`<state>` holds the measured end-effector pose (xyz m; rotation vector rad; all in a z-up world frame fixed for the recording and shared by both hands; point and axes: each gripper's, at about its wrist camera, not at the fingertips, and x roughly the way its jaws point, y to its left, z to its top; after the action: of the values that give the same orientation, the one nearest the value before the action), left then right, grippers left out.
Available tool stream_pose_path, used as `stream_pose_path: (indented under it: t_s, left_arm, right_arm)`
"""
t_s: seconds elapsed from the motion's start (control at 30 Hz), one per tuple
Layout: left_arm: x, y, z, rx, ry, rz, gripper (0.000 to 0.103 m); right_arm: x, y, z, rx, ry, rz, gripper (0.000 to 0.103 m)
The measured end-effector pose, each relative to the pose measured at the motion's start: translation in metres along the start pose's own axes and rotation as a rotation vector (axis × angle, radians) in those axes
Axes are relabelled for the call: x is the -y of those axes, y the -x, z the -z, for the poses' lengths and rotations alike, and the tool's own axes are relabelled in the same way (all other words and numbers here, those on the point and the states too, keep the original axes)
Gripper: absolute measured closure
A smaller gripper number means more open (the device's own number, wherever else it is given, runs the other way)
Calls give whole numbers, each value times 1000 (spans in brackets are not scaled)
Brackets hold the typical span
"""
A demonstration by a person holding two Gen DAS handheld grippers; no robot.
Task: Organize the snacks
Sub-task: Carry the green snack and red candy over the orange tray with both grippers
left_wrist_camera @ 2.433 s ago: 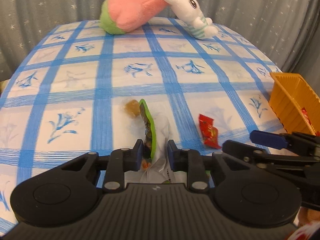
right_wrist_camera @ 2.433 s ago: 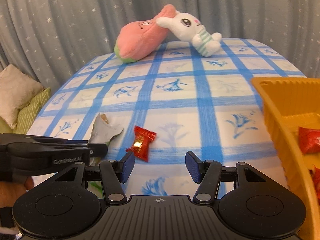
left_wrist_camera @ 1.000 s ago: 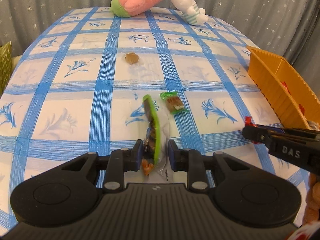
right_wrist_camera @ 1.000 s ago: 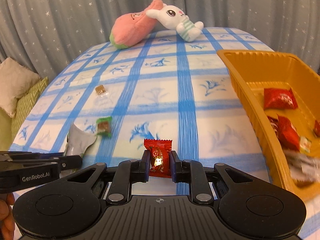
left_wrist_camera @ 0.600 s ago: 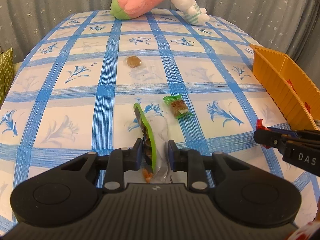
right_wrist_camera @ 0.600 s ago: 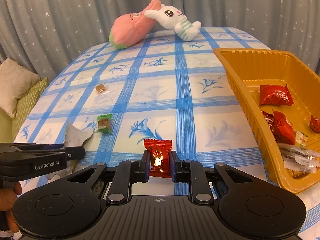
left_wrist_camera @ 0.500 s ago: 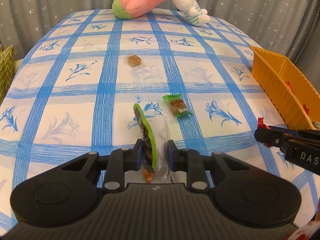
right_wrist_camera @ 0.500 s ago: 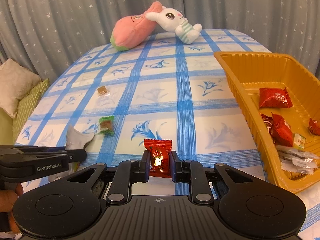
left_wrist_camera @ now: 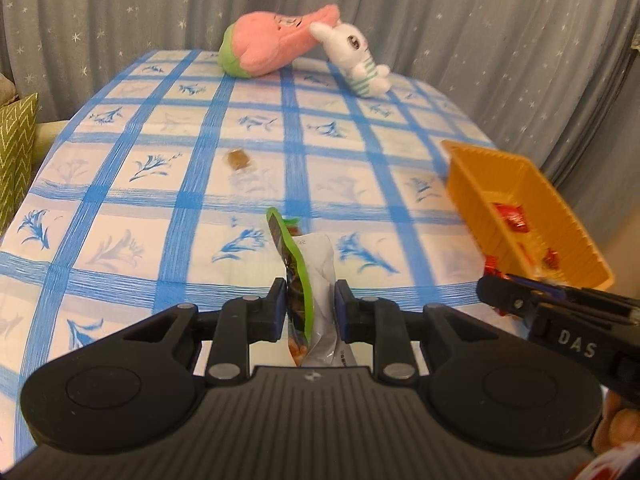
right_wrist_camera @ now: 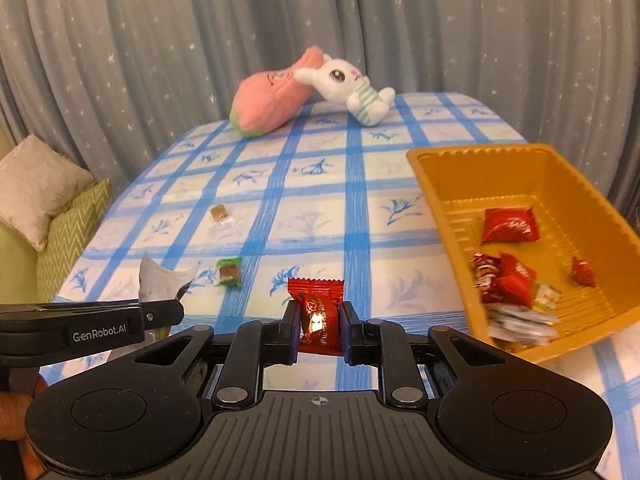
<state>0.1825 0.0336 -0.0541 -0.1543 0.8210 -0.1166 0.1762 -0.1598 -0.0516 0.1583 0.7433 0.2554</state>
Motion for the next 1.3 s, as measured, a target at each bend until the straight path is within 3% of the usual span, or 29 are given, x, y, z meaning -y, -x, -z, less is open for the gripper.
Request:
stream_pose_path:
  t_s: [0.53, 1.3]
  left_arm:
    - [74, 46, 17, 33, -38, 92, 81]
    - [166, 37, 5, 30, -146, 224, 81]
  right_arm:
    - [43, 68, 9, 53, -21, 49, 83]
    - [125, 114, 7, 115, -135, 180, 83]
